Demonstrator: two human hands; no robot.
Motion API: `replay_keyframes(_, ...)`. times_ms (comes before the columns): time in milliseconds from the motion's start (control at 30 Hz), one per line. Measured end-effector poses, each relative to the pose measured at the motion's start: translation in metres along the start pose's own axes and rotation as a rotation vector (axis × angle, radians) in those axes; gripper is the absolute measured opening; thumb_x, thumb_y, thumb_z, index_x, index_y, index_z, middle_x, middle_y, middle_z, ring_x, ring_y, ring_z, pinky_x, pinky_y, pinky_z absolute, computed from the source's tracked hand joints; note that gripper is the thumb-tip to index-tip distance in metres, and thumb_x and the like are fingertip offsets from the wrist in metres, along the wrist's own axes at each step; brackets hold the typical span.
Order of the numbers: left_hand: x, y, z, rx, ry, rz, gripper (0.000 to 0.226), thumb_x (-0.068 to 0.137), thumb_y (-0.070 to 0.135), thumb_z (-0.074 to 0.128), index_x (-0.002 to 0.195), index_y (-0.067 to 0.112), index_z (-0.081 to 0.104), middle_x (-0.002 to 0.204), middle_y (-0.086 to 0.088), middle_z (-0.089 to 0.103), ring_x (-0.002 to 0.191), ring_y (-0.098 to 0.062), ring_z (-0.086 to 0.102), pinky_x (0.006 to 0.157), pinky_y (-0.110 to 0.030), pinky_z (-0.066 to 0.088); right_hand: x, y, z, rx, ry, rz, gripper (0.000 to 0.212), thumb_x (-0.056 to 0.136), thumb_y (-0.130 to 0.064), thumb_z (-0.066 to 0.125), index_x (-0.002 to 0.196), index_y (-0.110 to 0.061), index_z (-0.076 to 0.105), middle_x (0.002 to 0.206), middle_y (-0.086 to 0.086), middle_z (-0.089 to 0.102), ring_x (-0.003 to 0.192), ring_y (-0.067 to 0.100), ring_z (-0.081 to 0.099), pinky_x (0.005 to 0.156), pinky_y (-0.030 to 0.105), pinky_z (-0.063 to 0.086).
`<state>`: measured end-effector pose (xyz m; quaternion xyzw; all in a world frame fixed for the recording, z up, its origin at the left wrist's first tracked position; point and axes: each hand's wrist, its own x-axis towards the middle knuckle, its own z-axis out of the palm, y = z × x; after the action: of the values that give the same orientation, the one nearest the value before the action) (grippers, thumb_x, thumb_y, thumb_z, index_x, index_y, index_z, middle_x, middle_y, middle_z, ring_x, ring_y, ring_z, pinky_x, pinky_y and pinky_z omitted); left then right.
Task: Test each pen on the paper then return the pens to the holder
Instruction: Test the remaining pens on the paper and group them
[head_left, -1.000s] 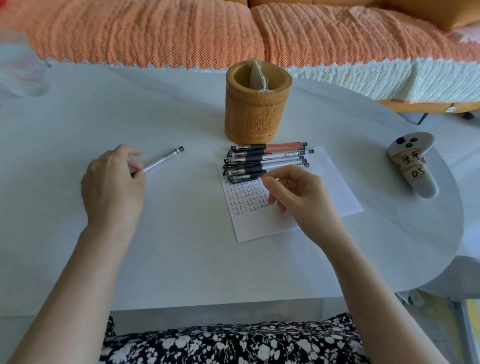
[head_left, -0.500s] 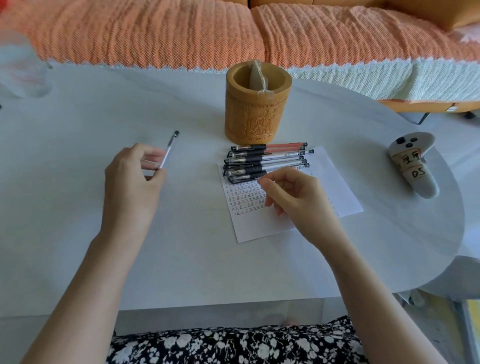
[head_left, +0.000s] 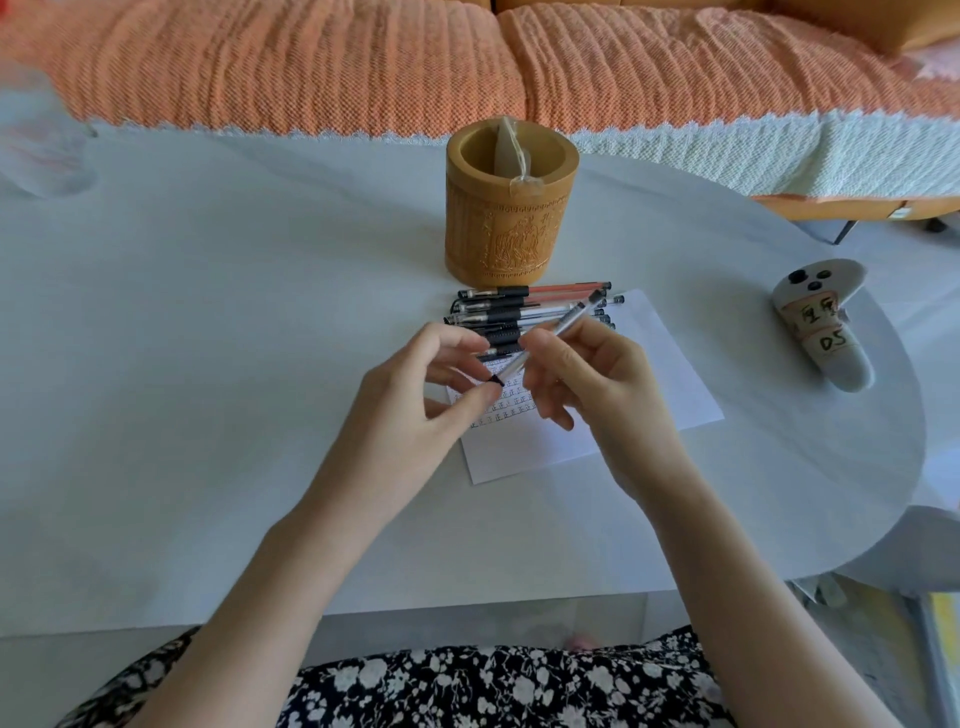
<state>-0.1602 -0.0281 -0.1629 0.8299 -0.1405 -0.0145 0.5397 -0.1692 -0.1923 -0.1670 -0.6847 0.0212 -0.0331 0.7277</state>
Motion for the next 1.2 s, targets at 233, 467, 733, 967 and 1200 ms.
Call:
replay_keyframes(233, -0.002, 0.003, 0.005, 0.109, -0.133, -0.043, 0.016, 0.094, 0.027, 0.048, 0.091, 0.018, 0.061, 0.070, 0.003, 0.058, 0.064, -0.010, 0.049, 0.057, -0.015, 0.034, 0.001, -0.002, -0.004, 0.012, 0.030, -0.043, 0.021, 0.094, -0.013, 0.055, 0.092, 0.008, 0.056, 0.062, 0.001, 0.061, 0.047, 0.016, 0.051, 0.041, 0.021, 0.034)
replay_keyframes(467, -0.002, 0.008, 0.010, 0.110, -0.162, -0.019, 0.021, 0.096, 0.034, 0.040, 0.089, 0.022, 0.056, 0.067, -0.007, 0.051, 0.061, -0.019, 0.043, 0.055, -0.027, 0.027, 0.001, -0.003, -0.012, 0.101, -0.015, -0.017, 0.014, 0.092, -0.020, 0.055, 0.087, -0.007, 0.057, 0.062, 0.001, 0.061, 0.048, 0.016, 0.052, 0.043, 0.021, 0.034)
replay_keyframes(733, -0.001, 0.008, 0.018, 0.032, -0.135, 0.030, 0.014, 0.093, 0.037, 0.049, 0.090, 0.028, 0.060, 0.061, -0.005, 0.050, 0.057, -0.022, 0.042, 0.054, -0.032, 0.029, -0.001, -0.006, -0.022, 0.145, -0.039, -0.012, 0.010, 0.087, -0.023, 0.058, 0.082, -0.014, 0.057, 0.061, 0.001, 0.054, 0.047, 0.016, 0.046, 0.044, 0.023, 0.030)
replay_keyframes(967, -0.002, 0.007, 0.027, 0.073, -0.176, 0.055, 0.015, 0.091, 0.042, 0.052, 0.091, 0.031, 0.060, 0.065, 0.006, 0.059, 0.061, -0.011, 0.053, 0.056, -0.029, 0.040, 0.004, -0.001, -0.025, 0.160, -0.099, 0.106, 0.024, 0.080, -0.005, 0.068, 0.076, -0.015, 0.047, 0.051, -0.005, 0.035, 0.042, 0.011, 0.026, 0.042, 0.020, 0.021)
replay_keyframes(1200, 0.000, 0.005, 0.027, 0.171, -0.172, 0.008, 0.041, 0.074, 0.067, 0.047, 0.090, 0.031, 0.056, 0.048, 0.004, 0.036, 0.046, -0.012, 0.036, 0.048, -0.026, 0.025, 0.006, -0.002, -0.046, 0.097, 0.049, 0.026, 0.040, 0.089, -0.007, 0.037, 0.118, -0.008, 0.064, 0.053, 0.017, 0.061, 0.045, 0.024, 0.058, 0.041, 0.019, 0.028)
